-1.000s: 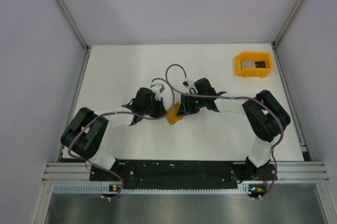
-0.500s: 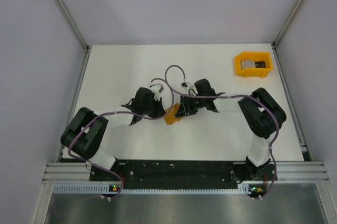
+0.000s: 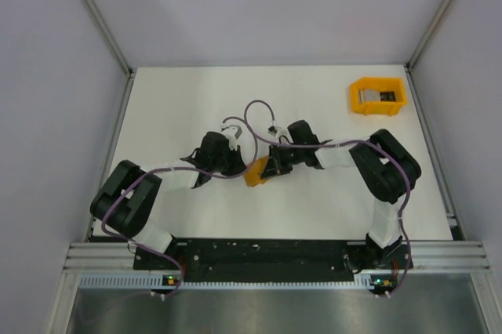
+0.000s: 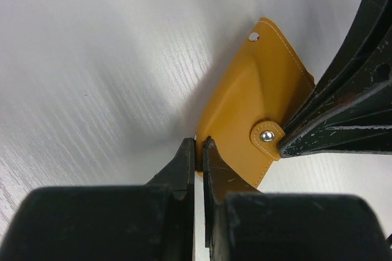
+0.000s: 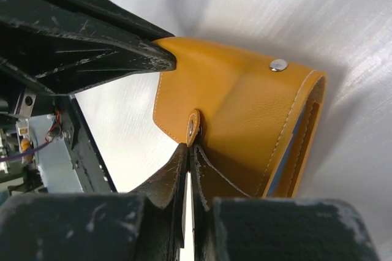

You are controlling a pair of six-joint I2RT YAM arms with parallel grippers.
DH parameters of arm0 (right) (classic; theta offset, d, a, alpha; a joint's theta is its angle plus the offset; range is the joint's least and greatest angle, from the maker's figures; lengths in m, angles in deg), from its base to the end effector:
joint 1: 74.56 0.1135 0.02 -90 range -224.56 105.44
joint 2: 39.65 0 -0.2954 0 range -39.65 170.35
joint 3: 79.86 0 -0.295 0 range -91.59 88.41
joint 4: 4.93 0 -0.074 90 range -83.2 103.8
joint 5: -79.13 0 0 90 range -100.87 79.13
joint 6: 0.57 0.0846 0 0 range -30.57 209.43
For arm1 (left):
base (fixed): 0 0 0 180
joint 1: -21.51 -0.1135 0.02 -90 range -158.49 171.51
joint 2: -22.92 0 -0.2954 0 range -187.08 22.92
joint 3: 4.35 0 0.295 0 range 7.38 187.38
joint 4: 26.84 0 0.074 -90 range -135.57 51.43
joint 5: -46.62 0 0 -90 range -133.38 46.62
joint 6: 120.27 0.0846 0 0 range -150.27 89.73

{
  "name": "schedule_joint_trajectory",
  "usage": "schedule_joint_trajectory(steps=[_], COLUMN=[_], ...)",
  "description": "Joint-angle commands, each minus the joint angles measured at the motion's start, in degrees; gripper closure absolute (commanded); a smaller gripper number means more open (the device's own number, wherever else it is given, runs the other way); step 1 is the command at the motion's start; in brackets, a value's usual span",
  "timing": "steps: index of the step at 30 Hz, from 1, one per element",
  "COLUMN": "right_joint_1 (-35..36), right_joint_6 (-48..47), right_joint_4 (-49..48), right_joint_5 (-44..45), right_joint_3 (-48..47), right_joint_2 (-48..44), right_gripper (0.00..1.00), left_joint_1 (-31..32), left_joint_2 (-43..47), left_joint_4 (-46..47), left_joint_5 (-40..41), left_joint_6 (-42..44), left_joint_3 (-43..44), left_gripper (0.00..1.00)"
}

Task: Put the credit cards into the card holder
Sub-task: Open the card holder at the center of the board.

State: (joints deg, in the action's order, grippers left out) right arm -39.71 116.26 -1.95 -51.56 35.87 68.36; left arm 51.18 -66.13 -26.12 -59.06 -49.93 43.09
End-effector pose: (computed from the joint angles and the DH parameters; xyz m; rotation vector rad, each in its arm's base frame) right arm 0.3125 0.2848 0.0899 -0.5483 2.4983 1.3203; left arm 0.2956 -0.1947 0.1112 0.3546 2.3436 -0.7470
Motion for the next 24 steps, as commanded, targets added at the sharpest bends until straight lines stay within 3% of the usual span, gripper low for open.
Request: schedule_joint_trajectory(steps=[1,4,13,19,24], right_joint_1=[3.29,3.38,3.38,3.56,3.38], right_joint_6=[-0.90,-3.70,-9.16,-9.43,-9.87], right_joint_4=[-9.23,-15.32,-16.38,-18.39,-17.71], right_joint_5=[-2.19,-5.54,-11.78,-16.08,-13.29], right_joint_3=[3.39,6.04,9.11,10.34,11.05], right_joint_2=[-0.42,-3.23,-4.65,-3.59,-5.17], right_gripper=[1.00,1.00,1.00,1.00,1.00], left_joint_1=[0.74,0.65,-0.05,-0.14,-0.23], left_joint_2=[-0.86,-0.68,-1.56,-2.00,-1.82], left_joint_4=[3.20,1.36,-4.36,-3.83,-2.78], left_joint_5=[2.40,7.32,14.71,14.10,12.43], left_joint_6=[-5.55,-9.77,-14.79,-15.23,-14.62], left_joint_3=[-1.34,-1.51,0.16,0.07,-0.46], left_gripper=[1.00,1.00,1.00,1.00,1.00])
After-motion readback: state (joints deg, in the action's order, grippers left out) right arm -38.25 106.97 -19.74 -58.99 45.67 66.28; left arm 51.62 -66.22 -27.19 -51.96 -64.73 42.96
